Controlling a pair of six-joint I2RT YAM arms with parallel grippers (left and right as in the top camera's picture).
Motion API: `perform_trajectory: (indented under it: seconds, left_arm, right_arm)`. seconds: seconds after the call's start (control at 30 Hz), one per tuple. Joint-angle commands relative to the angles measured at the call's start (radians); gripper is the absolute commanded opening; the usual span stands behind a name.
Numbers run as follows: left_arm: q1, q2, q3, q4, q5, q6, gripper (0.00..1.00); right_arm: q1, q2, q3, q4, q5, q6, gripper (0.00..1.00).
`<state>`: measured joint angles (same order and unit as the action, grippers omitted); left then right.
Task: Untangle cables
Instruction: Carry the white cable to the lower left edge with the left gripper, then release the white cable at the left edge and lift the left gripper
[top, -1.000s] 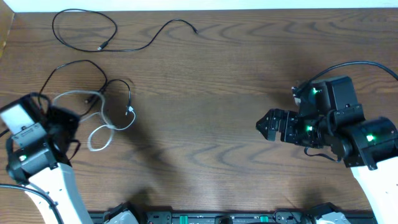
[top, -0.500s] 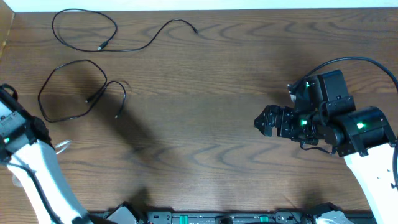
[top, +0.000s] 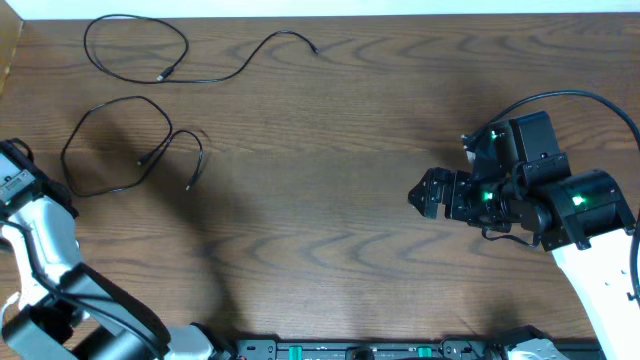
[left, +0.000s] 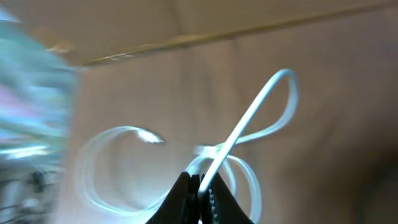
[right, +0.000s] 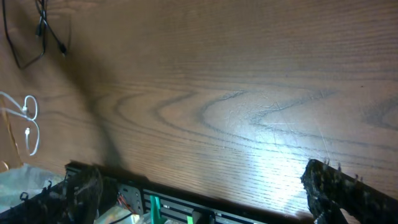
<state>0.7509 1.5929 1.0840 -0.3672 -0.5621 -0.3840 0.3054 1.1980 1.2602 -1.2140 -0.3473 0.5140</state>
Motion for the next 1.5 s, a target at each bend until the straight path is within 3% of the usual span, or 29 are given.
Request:
perform_trajectory:
  seconds: [0.0,0.3,0.57,0.83,0.9,0.97,1.2,1.47]
  left_arm:
    - [0.001,0.0,0.0,0.052,0.258,0.013,0.07]
    - [0.104,-0.006,0.001,0.113,0.604,0.003,0.07]
    - [0.275,-0.005,0.0,0.017,0.604,-0.032,0.07]
    - [0.297,-0.005,0.0,0.005,0.607,-0.032,0.09]
    - [0.297,-0.005,0.0,0.005,0.607,-0.032,0.24]
    - [0.297,-0.005,0.0,0.002,0.606,-0.032,0.32]
    - [0.297,0.011,0.0,-0.011,0.603,-0.015,0.42]
    - [0.297,0.06,0.0,-0.031,0.604,0.056,0.47]
  right_arm:
    - [0.011,0.007,-0.006,-0.003,0.002,-0.014,0.99]
    - [0.011,0.007,-0.006,-0.019,0.002,-0.014,0.99]
    - [0.011,0.007,-0.006,-0.008,0.002,-0.014,0.99]
    - [0.011,0.007,-0.007,-0.01,0.002,-0.015,0.99]
    - [0.011,0.007,-0.006,-0.01,0.002,-0.015,0.99]
    - [0.011,0.007,-0.006,-0.009,0.002,-0.015,0.99]
    - [0.011,0.007,-0.007,-0.009,0.006,-0.015,0.99]
    - [0.011,0.007,-0.006,-0.006,0.005,-0.014,0.99]
